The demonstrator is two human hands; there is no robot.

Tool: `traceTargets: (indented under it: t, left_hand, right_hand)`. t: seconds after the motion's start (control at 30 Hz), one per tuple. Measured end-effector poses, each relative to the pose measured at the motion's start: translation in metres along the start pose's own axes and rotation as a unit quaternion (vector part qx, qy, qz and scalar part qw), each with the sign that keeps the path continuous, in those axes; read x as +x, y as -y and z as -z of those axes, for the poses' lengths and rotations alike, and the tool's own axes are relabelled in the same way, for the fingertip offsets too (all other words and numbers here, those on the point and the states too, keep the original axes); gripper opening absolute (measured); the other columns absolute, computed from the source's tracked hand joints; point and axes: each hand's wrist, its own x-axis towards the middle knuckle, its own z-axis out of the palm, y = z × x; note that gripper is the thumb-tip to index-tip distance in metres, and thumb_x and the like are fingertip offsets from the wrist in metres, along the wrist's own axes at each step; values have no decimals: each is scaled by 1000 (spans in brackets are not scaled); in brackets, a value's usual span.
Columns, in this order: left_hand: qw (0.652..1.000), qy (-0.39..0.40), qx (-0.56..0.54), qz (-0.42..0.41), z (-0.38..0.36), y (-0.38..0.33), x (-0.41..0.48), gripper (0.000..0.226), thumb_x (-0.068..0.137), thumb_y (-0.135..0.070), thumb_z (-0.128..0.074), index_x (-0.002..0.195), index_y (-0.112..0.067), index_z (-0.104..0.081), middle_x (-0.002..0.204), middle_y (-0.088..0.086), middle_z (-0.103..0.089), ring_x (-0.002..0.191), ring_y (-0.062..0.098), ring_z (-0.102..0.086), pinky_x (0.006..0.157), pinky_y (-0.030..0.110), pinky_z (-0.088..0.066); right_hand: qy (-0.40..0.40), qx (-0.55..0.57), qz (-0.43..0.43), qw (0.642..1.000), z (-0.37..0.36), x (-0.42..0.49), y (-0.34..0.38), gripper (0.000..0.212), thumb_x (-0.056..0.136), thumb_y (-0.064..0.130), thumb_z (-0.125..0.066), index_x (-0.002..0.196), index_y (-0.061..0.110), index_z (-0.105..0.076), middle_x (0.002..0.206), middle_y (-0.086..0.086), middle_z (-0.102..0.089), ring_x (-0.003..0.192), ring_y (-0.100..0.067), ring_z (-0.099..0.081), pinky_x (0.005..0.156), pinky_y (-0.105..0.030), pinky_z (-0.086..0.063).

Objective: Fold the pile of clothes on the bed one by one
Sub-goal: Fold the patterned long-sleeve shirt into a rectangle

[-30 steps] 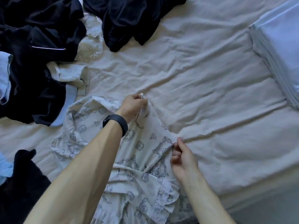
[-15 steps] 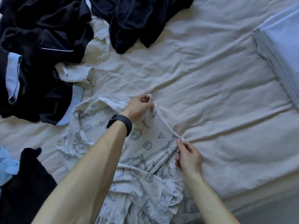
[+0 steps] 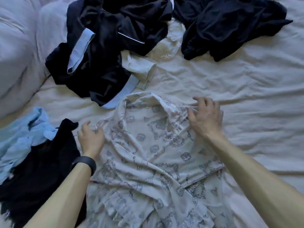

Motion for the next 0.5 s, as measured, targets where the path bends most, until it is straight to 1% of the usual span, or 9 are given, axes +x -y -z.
traceTargets:
  t: [0.03,0.1,0.17,0.23,0.3,0.37,0.43,0.5]
  left_hand:
    - [1000,27,3,-1,3,8,11,56,97,-37,-57,146,-17,-39,146,15,-41,133,33,-42,108,47,-38]
    - [998,61,-1,-18,2,15,30,53,94,-43,-62,138,-16,-48,134,11,-53,121,29,-52,102,42,-43]
    - [998,62,-13,-27,0,16,42,43,92,-45,-65,121,-13,-60,116,7,-63,107,28,-59,91,38,-47]
    - [997,60,-3,-42,-2,19,52,36,94,-42,-64,111,-10,-66,107,7,-67,101,28,-60,81,33,-43]
    - [998,49,-5,-42,-1,26,58,34,95,-38,-64,112,-9,-68,106,7,-67,100,26,-59,80,29,-38]
    - [998,39,-16,-38,-1,33,64,34,95,-38,-66,113,-9,-68,110,11,-69,105,29,-60,80,28,-37]
    - [998,43,-9,-45,0,35,66,32,95,-38,-65,112,-11,-68,112,13,-69,106,31,-60,80,30,-38]
    - [997,47,17,-63,2,33,64,29,96,-36,-61,113,-13,-66,115,15,-67,110,34,-59,83,35,-42]
  right_hand:
    - [26,-45,-4,999,-4,12,3,34,98,36,-55,129,23,-57,133,-7,-54,126,-31,-42,101,-45,-35]
    - [48,-77,-15,996,-11,26,5,25,98,35,-54,118,21,-61,128,-12,-58,122,-35,-45,98,-45,-36]
    - [44,-77,-3,996,-17,29,4,19,98,35,-56,108,20,-63,121,-12,-62,117,-36,-48,95,-45,-37]
    - [33,-58,8,998,-19,33,2,19,98,33,-57,105,18,-66,114,-13,-64,112,-38,-53,92,-46,-40]
    - [14,-42,19,999,-19,37,-1,20,98,29,-57,106,13,-66,110,-16,-65,108,-39,-57,90,-46,-43]
    - [1,-51,43,998,-18,40,-6,22,99,28,-57,107,10,-66,109,-18,-65,106,-40,-57,91,-48,-44]
    - [-4,-52,61,997,-20,40,-8,22,99,29,-58,108,11,-67,107,-18,-65,106,-40,-56,93,-51,-45]
    - [-31,-27,46,998,-21,34,-6,26,97,34,-58,108,12,-67,108,-17,-65,107,-39,-56,94,-49,-45]
